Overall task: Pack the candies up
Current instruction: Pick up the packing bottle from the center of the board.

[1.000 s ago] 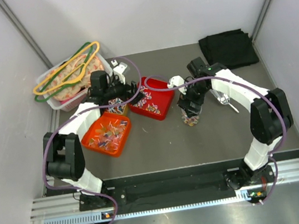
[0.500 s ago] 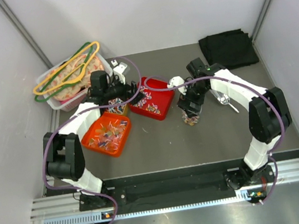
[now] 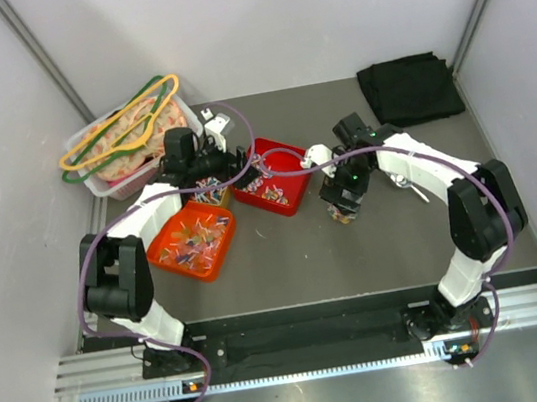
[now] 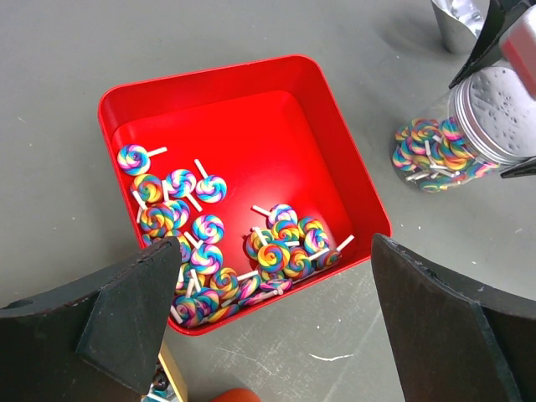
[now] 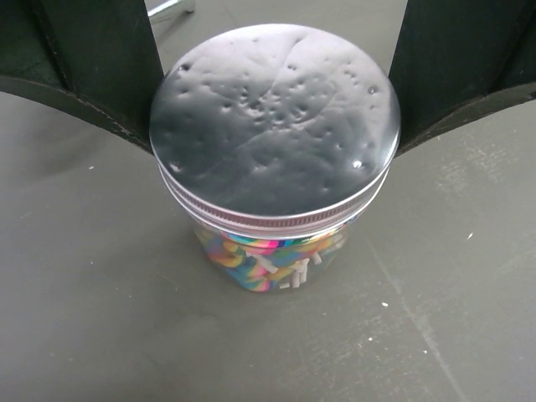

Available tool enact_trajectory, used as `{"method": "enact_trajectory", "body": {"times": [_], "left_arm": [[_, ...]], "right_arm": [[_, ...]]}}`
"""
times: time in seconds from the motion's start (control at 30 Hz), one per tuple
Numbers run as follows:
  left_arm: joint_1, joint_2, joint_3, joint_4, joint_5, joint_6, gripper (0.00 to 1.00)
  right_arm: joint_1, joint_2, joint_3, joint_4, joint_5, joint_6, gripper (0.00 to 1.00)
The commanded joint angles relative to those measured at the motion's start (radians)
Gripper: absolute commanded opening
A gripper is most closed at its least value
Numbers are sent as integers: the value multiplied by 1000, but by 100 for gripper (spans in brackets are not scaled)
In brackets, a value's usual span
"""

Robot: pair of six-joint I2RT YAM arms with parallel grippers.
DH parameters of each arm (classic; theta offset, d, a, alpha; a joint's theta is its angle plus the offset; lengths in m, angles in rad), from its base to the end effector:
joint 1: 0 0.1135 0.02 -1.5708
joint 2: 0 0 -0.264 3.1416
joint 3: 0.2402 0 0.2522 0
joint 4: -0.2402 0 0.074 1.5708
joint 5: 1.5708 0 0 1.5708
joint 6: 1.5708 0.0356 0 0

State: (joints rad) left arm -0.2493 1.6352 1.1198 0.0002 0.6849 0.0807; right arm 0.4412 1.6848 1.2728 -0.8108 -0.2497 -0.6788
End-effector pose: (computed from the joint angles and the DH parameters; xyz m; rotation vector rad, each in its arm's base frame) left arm 0.3512 -0.1126 0.2584 0.7435 1.9175 -0.8141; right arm 0.2996 0.1512 0.2307 -1.5142 2.3009 0.2858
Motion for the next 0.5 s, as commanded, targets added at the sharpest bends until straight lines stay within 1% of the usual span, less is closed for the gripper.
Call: {"method": "enact_trajectory", "body": {"times": [0.0,0.23,0.3,0.33,0.4,0.43,0.47], "left_arm": [[1,-5,26,44,18,-1,99],[1,-3,18,46,19,4,99],[2,-3,15,47,21,4,99],[1,0,15,49,25,2,99],[1,6,15,49,39,1,99],[1,8,12,52,44,1,99],[1,11,12,55,54,-1,99]], "right_arm": [[11,16,-6,56,4,22,99],[11,21,-9,70,9,38,99],[11,19,-15,81,15,39,97],[13,18,-27,85,18,39,95],[11,13,-36,91,20,42,89],[13,13,-39,91,20,44,81],[13,12,-39,91,18,47,76]]}}
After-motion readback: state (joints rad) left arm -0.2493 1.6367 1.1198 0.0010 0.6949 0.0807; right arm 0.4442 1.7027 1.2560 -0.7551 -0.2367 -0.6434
